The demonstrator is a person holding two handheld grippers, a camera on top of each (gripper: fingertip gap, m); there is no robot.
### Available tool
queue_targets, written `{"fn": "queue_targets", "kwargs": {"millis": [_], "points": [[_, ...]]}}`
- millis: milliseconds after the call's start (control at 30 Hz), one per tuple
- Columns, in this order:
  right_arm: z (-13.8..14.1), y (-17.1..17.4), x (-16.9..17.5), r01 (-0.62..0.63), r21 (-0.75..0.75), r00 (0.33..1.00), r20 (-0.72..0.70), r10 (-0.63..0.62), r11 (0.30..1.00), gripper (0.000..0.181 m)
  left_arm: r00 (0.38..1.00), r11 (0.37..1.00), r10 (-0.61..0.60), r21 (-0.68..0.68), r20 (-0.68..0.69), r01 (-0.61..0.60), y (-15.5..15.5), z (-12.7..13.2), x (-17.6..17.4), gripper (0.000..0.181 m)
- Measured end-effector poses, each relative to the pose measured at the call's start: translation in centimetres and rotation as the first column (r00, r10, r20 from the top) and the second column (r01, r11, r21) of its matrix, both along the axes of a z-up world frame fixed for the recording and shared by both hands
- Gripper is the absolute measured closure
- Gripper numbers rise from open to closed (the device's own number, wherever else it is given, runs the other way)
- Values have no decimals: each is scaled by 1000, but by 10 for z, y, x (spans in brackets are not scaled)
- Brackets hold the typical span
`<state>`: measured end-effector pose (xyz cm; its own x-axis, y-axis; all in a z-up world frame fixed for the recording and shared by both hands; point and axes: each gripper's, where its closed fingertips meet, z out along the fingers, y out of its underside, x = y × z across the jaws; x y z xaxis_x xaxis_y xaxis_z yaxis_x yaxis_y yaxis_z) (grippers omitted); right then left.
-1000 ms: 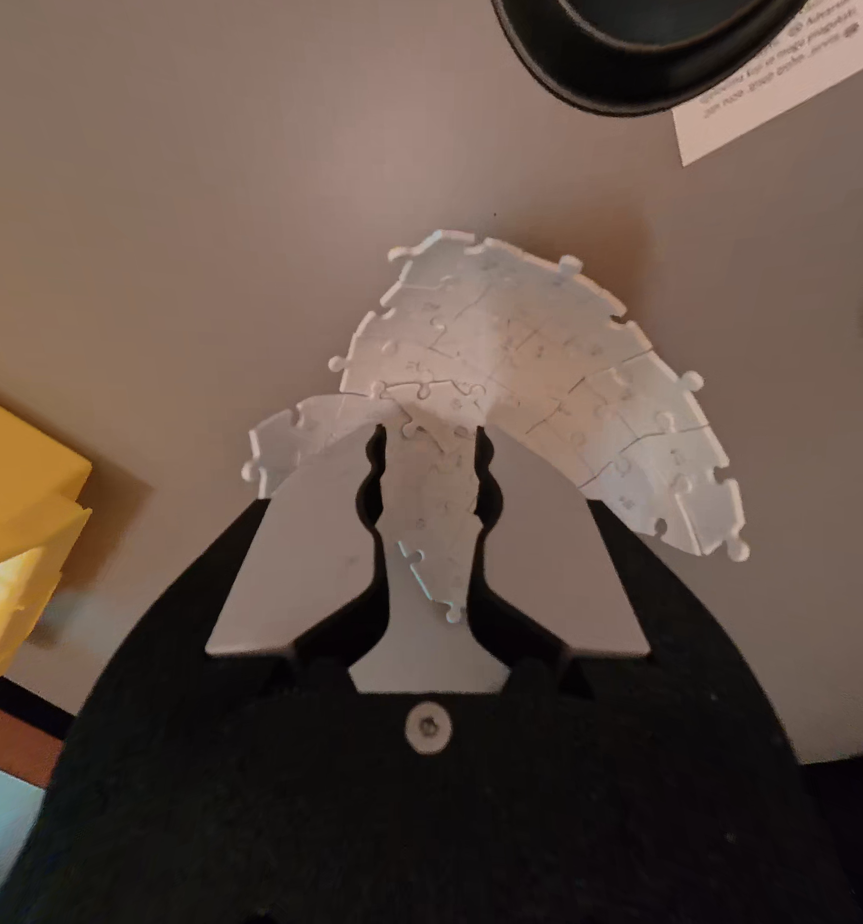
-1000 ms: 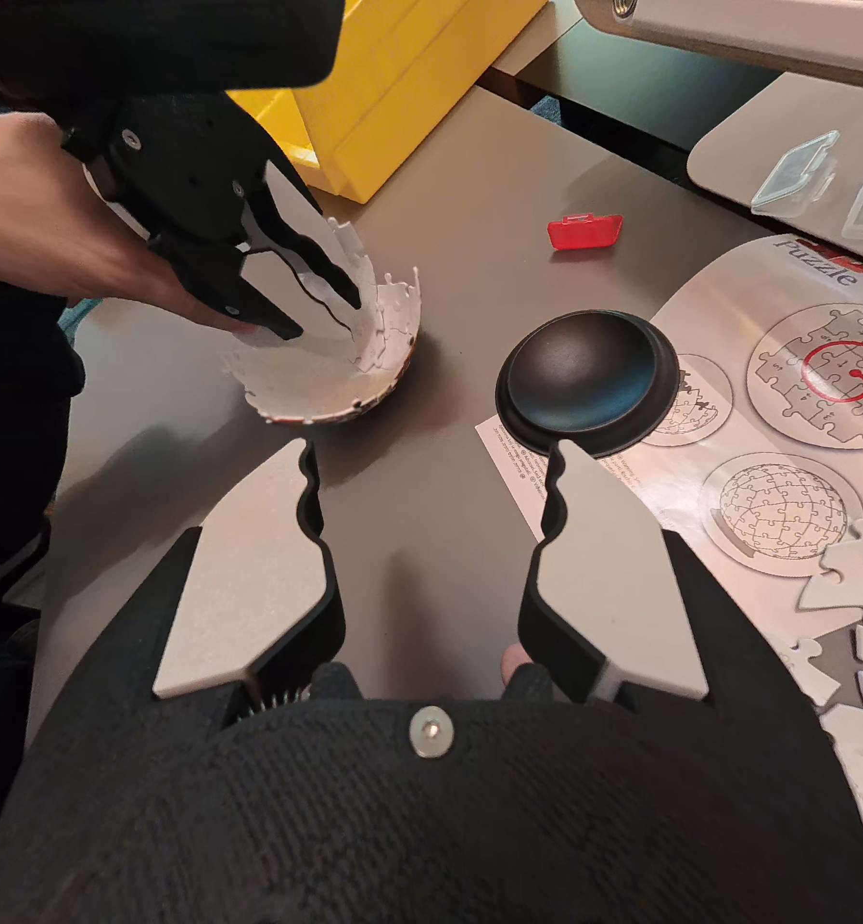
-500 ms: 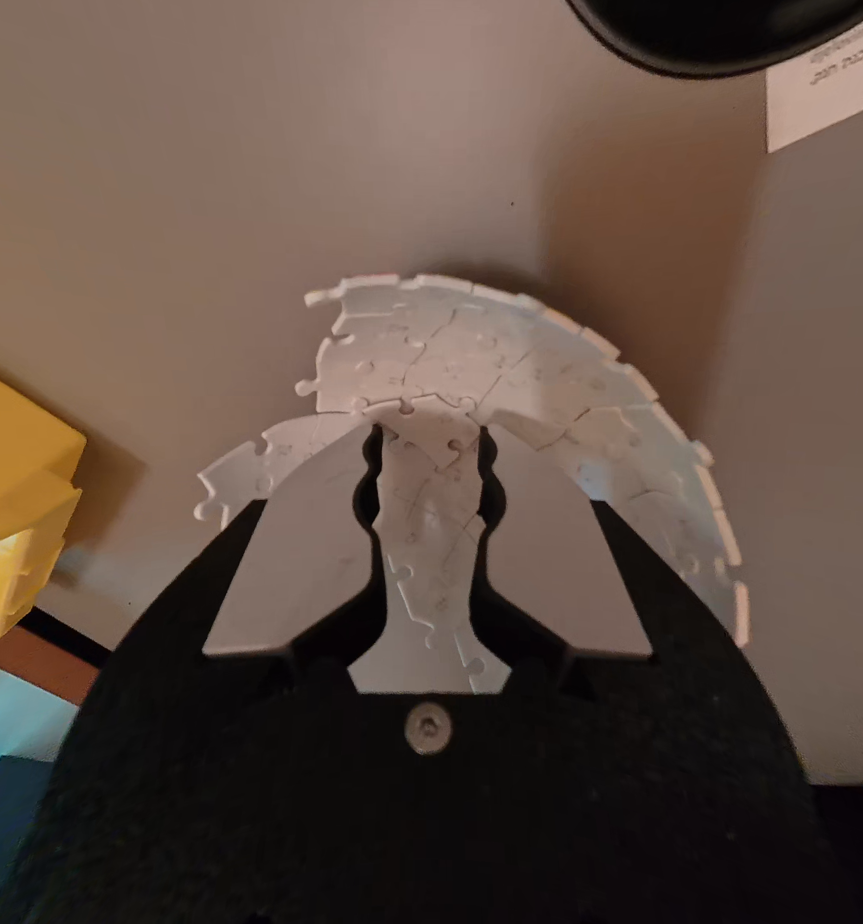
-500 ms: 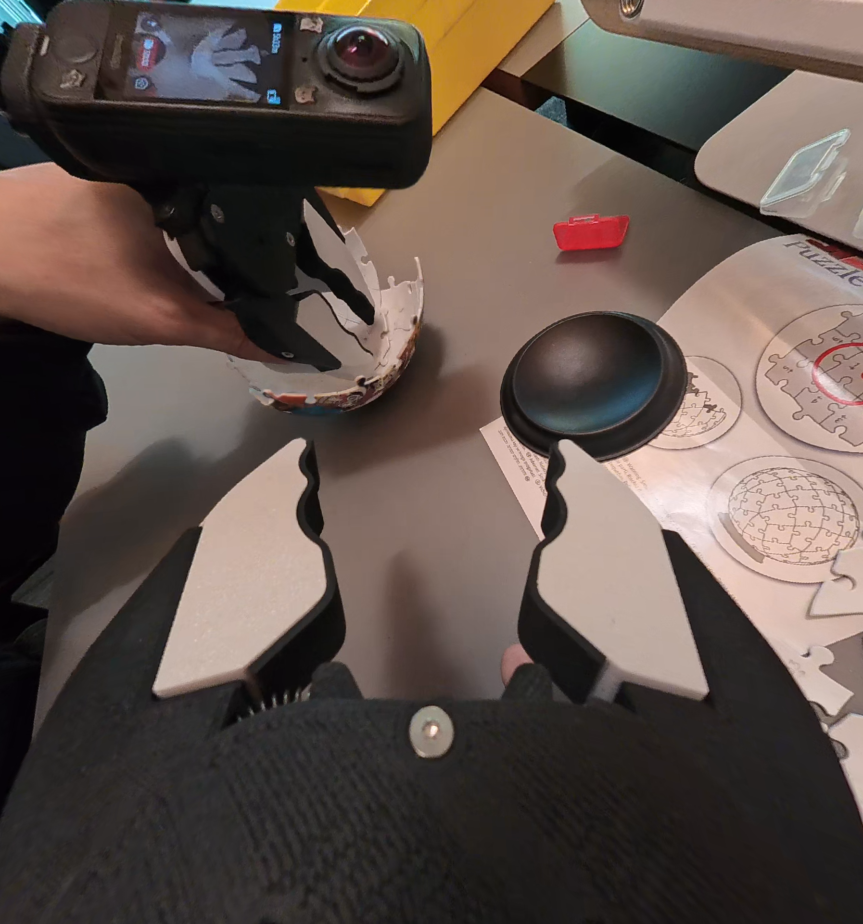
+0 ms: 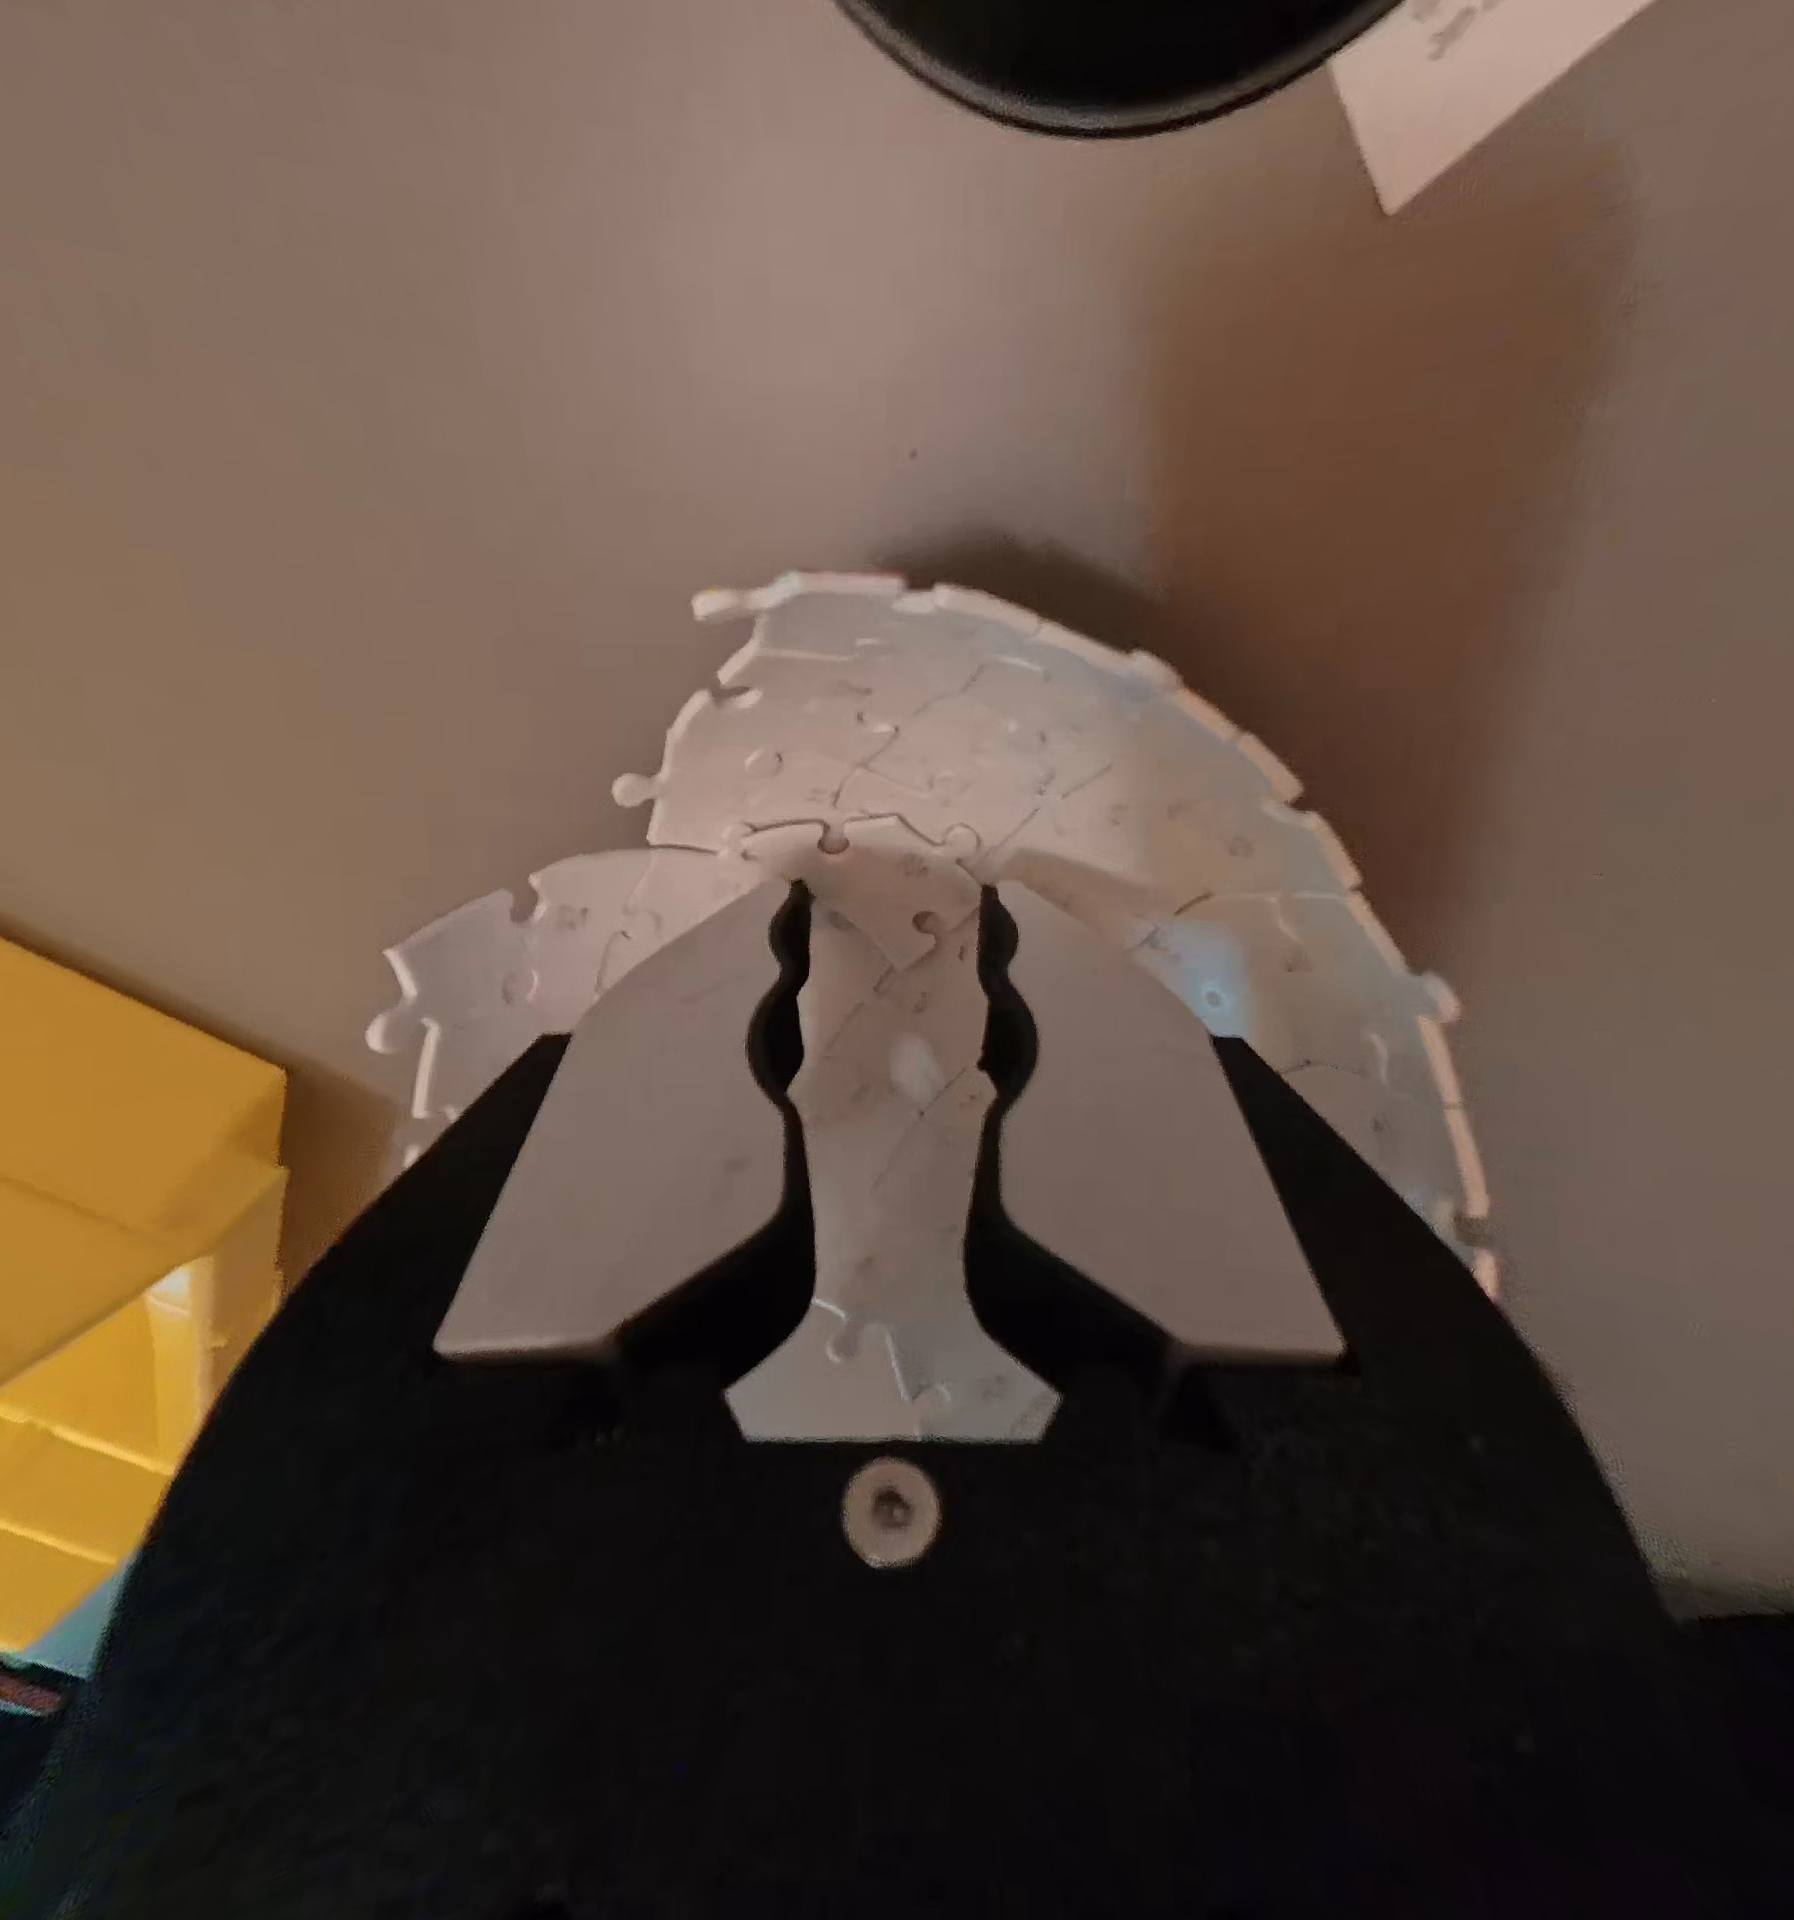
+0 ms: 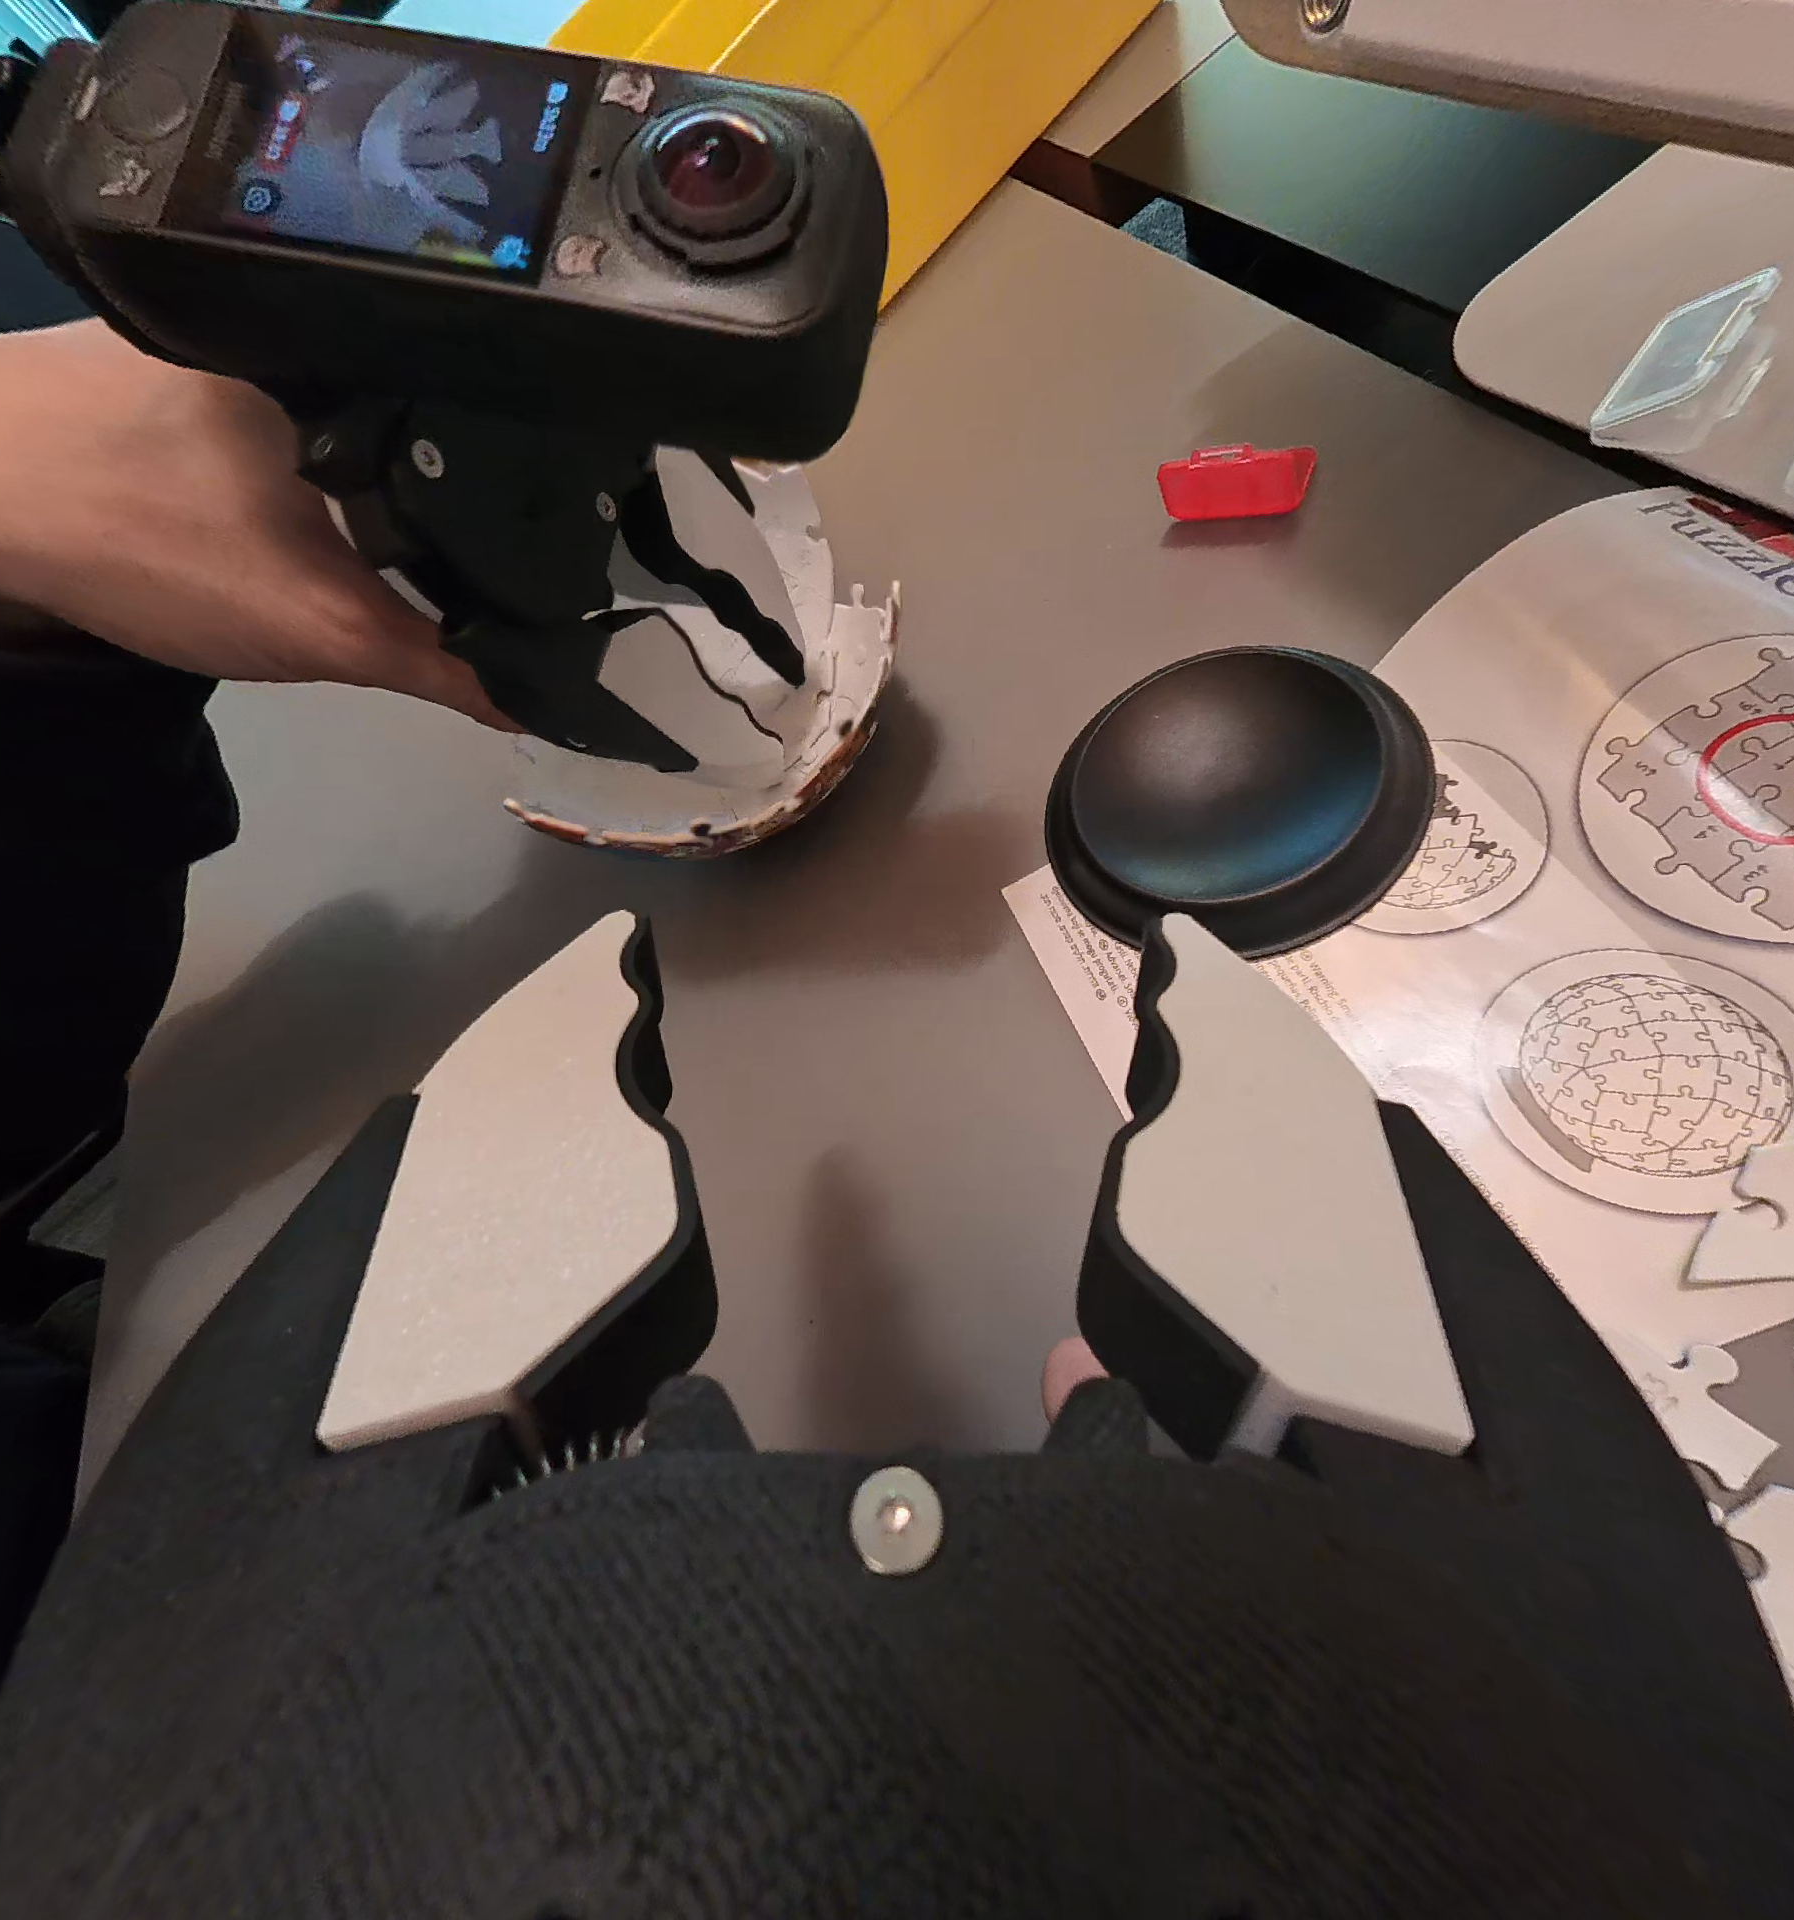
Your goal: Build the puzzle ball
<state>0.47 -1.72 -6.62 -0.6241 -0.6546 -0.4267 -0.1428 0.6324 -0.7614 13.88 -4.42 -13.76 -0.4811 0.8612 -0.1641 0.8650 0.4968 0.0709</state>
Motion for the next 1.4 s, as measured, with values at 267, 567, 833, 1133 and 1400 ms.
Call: {"fn": "queue_targets", "kwargs": {"millis": [267, 567, 833, 1133, 1400], "points": [[-1, -1, -1, 5, 2, 1000, 1, -5, 1000, 93, 993, 993, -119, -23, -22, 118, -3, -1, -3, 181], [-3, 0, 0, -1, 10, 1000, 5, 1, 1000, 93, 994, 987, -107, -118, 0, 106, -17, 24, 10, 159], [-6, 0, 0, -5, 20, 1000, 9, 5, 1000, 93, 943, 940, -330, -79, 44, 333, -6, 27, 3, 146], [-11, -1, 0, -4, 41, 1000, 16, 4, 999, 94, 910, 914, -406, 67, 91, 401, 9, 8, 10, 136], [-12, -2, -4, 7, 47, 1000, 22, -8, 999, 94, 880, 884, -462, 137, 109, 447, 12, 2, 11, 142]]}}
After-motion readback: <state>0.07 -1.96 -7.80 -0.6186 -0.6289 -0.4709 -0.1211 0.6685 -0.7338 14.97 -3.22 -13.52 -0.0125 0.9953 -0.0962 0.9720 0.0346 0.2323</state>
